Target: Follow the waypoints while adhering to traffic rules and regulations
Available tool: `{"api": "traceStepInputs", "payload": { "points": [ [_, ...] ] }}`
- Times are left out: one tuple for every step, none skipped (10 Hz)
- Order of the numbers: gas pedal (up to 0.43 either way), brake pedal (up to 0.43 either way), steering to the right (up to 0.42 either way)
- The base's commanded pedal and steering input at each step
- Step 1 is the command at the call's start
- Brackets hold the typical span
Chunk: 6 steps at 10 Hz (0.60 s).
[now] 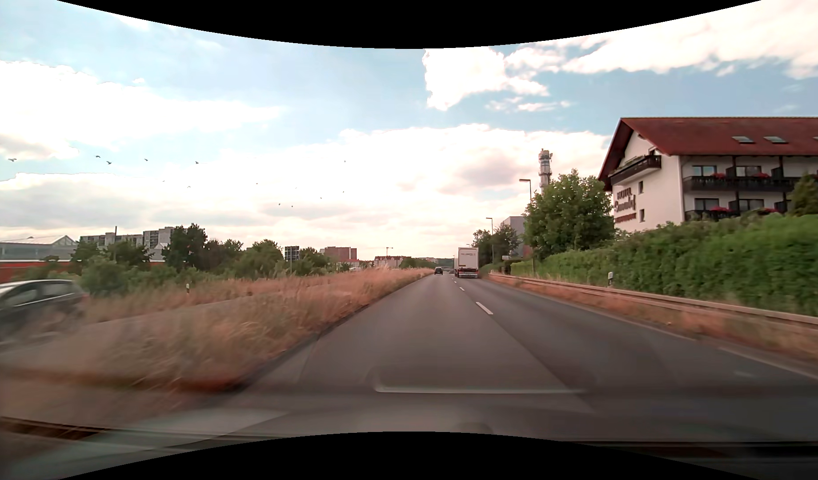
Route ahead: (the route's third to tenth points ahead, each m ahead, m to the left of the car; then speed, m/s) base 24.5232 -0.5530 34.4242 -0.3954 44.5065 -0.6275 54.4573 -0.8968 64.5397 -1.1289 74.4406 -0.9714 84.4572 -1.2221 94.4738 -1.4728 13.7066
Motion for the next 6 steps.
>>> {"api": "traceStepInputs", "payload": {
  "points": [
    [0.059,0.0,-0.005],
    [0.059,0.0,-0.005],
    [0.059,0.0,-0.004],
    [0.059,0.0,-0.004],
    [0.059,0.0,-0.005],
    [0.059,0.0,-0.004]
  ]
}}
